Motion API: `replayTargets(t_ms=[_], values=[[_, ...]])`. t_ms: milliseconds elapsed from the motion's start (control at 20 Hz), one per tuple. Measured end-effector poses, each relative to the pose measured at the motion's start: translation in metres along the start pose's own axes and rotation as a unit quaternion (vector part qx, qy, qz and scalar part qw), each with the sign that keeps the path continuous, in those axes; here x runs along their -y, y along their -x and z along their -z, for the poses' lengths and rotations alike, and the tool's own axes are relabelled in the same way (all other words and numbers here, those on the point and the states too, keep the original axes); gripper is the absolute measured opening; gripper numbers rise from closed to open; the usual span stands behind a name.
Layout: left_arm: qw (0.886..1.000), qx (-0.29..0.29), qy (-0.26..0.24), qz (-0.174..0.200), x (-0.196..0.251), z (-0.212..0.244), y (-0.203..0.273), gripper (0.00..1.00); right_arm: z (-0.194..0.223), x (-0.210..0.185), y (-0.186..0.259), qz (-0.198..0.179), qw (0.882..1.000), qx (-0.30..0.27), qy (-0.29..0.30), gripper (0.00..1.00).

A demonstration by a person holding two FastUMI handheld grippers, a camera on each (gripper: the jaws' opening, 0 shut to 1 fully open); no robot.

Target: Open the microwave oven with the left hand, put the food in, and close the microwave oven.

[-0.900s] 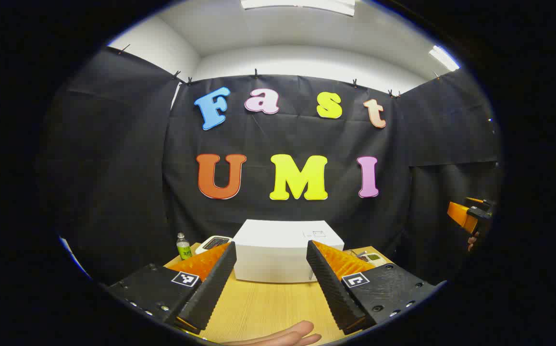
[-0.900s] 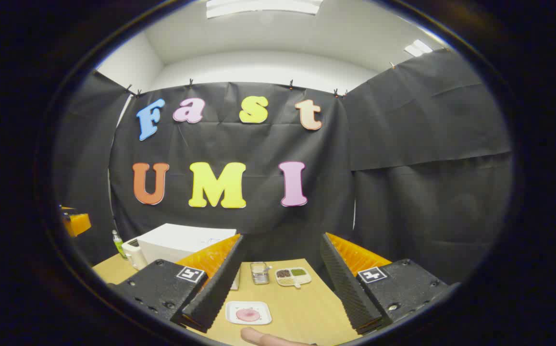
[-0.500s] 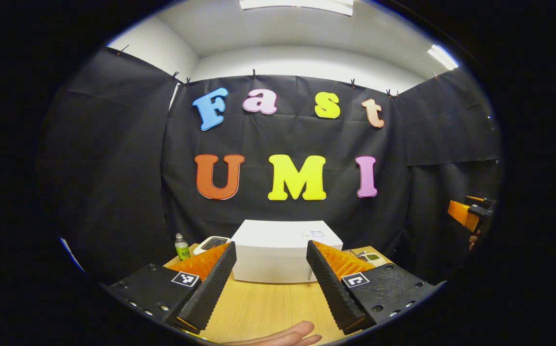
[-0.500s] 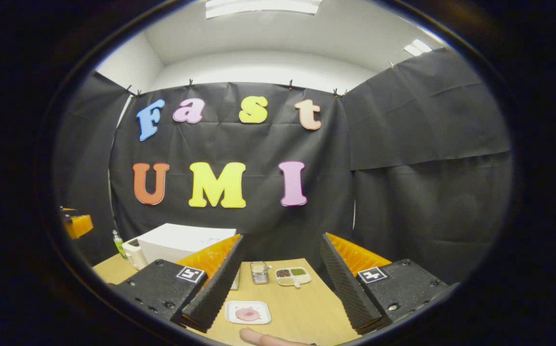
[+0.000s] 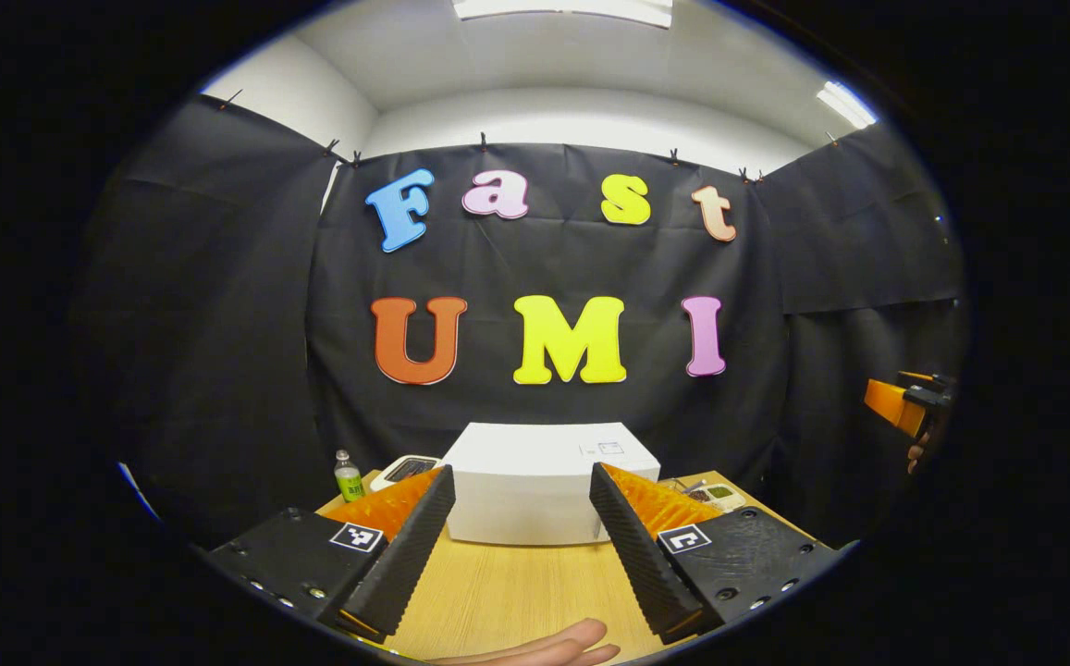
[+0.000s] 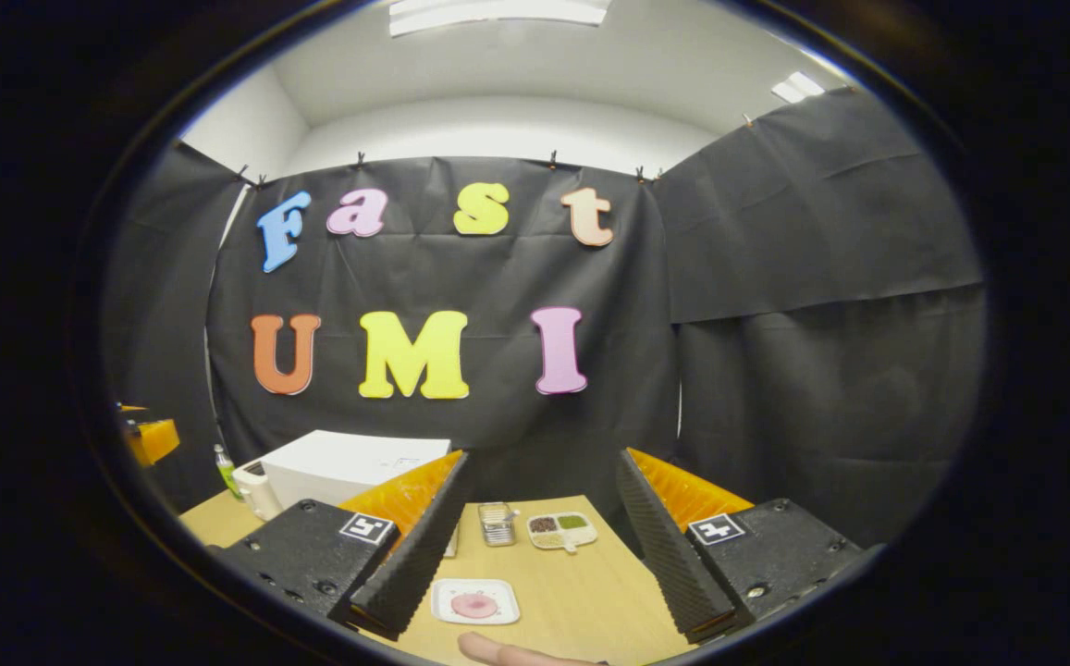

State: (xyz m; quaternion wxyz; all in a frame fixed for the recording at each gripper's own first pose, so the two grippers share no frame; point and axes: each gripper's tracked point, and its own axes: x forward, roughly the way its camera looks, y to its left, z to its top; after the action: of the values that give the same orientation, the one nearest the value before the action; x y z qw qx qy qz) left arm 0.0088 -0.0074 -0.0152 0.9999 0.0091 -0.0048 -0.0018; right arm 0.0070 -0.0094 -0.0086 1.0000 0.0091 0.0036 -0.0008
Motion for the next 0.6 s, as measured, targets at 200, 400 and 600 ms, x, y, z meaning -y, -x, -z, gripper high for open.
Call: replayTargets(t_ms=[200, 400, 600], values=[[1.0, -0.007, 0.001, 0.005, 0.006, 0.01, -0.007, 0.92, 0.003, 0.003, -0.001, -0.002, 1.0, 0.001, -0.005, 0.96], [1.0, 0.0, 0.009, 0.013, 0.013, 0.012, -0.013, 0.92, 0.006, 0.007, -0.004, -0.001, 1.0, 0.0, -0.007, 0.96], [1.0, -0.014, 0.016, 0.018, 0.023, 0.03, -0.024, 0.92, 0.013, 0.008, -0.006, -0.006, 1.0, -0.003, -0.007, 0.96]])
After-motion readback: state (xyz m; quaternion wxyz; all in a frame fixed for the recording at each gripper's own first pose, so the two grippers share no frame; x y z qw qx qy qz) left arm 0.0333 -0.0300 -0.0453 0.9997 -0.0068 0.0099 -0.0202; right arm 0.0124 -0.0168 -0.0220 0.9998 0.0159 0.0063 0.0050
